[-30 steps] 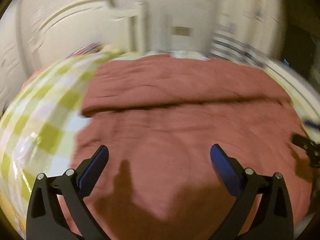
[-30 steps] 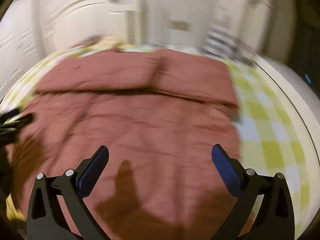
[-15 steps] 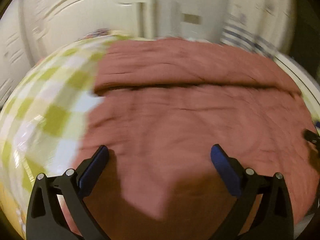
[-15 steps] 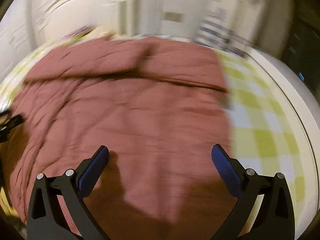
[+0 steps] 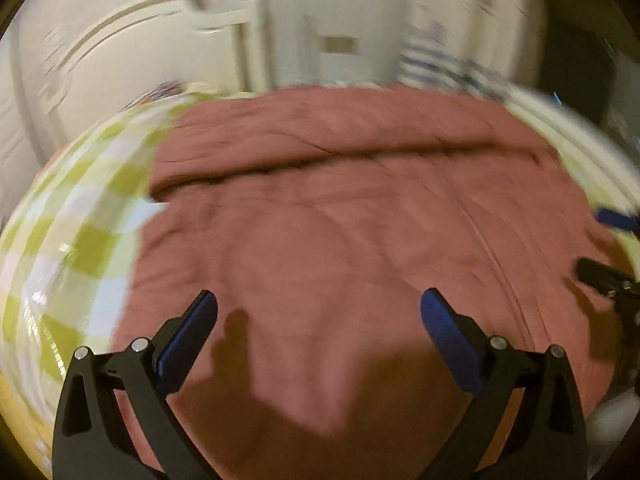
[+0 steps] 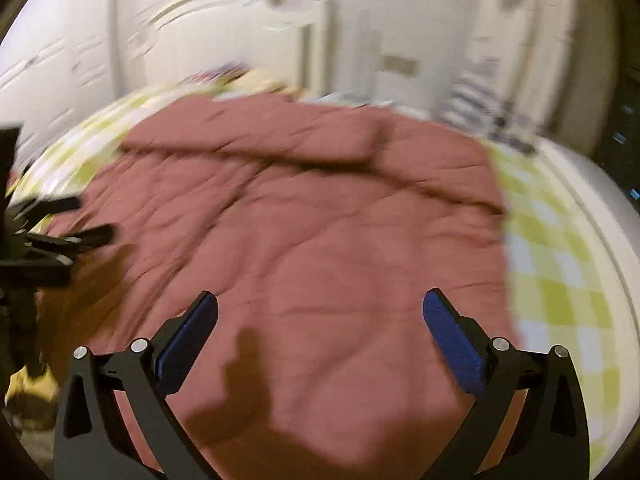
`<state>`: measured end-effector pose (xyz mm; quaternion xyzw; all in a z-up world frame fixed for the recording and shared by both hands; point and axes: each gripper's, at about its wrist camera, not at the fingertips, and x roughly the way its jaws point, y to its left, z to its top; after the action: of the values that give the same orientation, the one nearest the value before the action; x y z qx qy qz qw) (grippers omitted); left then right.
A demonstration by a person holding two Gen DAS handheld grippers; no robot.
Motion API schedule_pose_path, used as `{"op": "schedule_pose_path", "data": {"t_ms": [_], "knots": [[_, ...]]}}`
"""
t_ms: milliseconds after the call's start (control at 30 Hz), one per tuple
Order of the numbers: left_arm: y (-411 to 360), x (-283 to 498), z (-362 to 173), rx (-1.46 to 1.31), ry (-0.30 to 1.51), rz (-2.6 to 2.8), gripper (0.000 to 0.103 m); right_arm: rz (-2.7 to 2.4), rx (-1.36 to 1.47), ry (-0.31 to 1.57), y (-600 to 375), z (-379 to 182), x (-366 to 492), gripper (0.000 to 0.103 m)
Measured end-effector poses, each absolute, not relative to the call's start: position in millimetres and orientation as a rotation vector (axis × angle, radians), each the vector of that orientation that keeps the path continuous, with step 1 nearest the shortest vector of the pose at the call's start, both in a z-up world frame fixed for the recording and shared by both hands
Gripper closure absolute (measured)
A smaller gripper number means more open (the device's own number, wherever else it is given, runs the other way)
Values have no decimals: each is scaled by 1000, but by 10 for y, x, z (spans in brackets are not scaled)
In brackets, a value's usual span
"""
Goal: Fold large clothes
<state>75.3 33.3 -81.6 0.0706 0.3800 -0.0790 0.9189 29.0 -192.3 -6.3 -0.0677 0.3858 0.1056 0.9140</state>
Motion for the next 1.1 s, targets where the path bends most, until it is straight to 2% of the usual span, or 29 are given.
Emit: {"op": "schedule_pose_path", "data": {"t_ms": [100,267,367,533,667,800,933,967,1100], "knots": [[276,719,-976,173,768,-166,2,263,-139,862,-1791,-365,365,4],[545,727,-904,85,793,-168,2,196,-132,834,-1934,-285,282,5],[860,627,-848,21,762,-113,2,105,-66,800,-2310,-171,132,5],[1244,495,-1005,0,740,-87,2,12,36,818,-2874,-385,56,5],[1146,436,-921,-3,750,-67,2,-64,-7,808,-2741,-313,0,5],[754,226,-760,62,683,-200,2,108,-89,703,-2197,-98,-233,5],[310,132,-1004,221,730,-266,2,277,-232,742,-1622,-304,-246,5],[327,88,-1026,198,691,-259,2,280,-237,745,-1568,-389,-239,5],[465,155,-1014,159,730,-276,2,304,-131,756,-1799,-364,-188,5]]}}
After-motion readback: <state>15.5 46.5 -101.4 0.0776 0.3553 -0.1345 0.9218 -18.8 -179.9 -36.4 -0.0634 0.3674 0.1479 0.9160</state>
